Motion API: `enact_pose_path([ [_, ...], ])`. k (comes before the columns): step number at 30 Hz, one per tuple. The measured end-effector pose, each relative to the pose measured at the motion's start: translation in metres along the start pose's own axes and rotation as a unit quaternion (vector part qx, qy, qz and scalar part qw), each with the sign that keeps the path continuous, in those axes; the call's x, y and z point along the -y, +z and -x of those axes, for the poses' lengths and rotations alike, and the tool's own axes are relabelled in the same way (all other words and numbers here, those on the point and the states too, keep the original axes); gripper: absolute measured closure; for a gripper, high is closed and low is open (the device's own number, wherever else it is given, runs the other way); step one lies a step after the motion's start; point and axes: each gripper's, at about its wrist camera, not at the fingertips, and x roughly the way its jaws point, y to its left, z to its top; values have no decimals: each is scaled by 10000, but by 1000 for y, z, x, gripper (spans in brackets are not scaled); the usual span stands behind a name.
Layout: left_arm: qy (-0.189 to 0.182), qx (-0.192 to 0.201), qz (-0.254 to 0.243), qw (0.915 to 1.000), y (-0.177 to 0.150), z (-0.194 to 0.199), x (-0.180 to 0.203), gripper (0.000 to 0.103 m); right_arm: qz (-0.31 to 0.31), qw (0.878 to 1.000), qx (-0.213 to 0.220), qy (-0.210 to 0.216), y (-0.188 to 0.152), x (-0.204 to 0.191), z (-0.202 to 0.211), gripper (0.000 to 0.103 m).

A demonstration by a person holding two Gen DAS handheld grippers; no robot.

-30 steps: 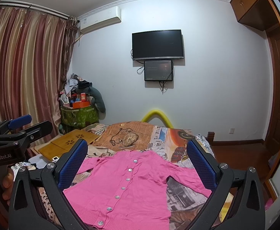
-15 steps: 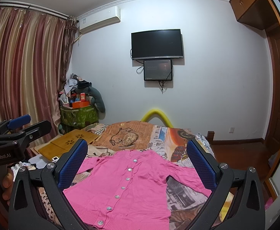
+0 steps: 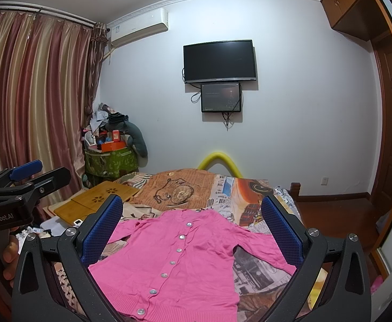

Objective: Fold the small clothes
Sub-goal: 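Lower both tools toward the pink cardigan on the bed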

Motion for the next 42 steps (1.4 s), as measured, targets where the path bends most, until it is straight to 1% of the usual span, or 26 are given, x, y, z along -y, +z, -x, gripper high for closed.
enact_pose_path([
  [4, -4, -10, 10, 10000, 0, -4, -2, 0, -15, 10000, -30, 1, -2, 1, -1, 1],
  [7, -14, -118, 26, 9999, -1, -15, -6, 0, -27, 9999, -116, -1, -4, 3, -7, 1],
  [9, 31, -235, 56, 9997, -3, -28, -11, 0, -79, 9997, -215, 40, -7, 6, -15, 1],
  [12, 201, -420, 129, 9988, -7, -50, -22, 0, -169, 9989, -436, 55, -12, 11, -31, 1],
  [16, 388, -808, 331, 9954, -17, -88, -46, 0, -230, 9970, -745, -27, -23, 21, -57, 1],
  [20, 656, -1287, 466, 9884, -32, -135, -73, 0, -313, 9932, -1112, -102, -33, 36, -87, 1],
  [24, 816, -1876, 599, 9770, -50, -191, -106, 0, -358, 9889, -1431, -164, -40, 53, -114, 1],
  [27, 948, -2208, 589, 9689, -64, -227, -125, 0, -398, 9858, -1623, -190, -45, 67, -135, 1],
  [30, 976, -2500, 573, 9616, -76, -267, -140, 0, -507, 9808, -1871, -197, -49, 82, -160, 6],
  [33, 1018, -2648, 469, 9578, -85, -298, -147, 0, -595, 9761, -2083, -181, -53, 96, -183, 10],
  [38, 991, -2932, 245, 9506, -97, -356, -154, 0, -681, 9652, -2523, -83, -59, 118, -231, 24],
  [40, 905, -3102, 257, 9460, -102, -381, -157, 0, -710, 9608, -2680, -19, -61, 124, -252, 31],
  [42, 789, -3285, 294, 9408, -108, -406, -160, 0, -675, 9573, -2811, 53, -63, 127, -270, 35],
])
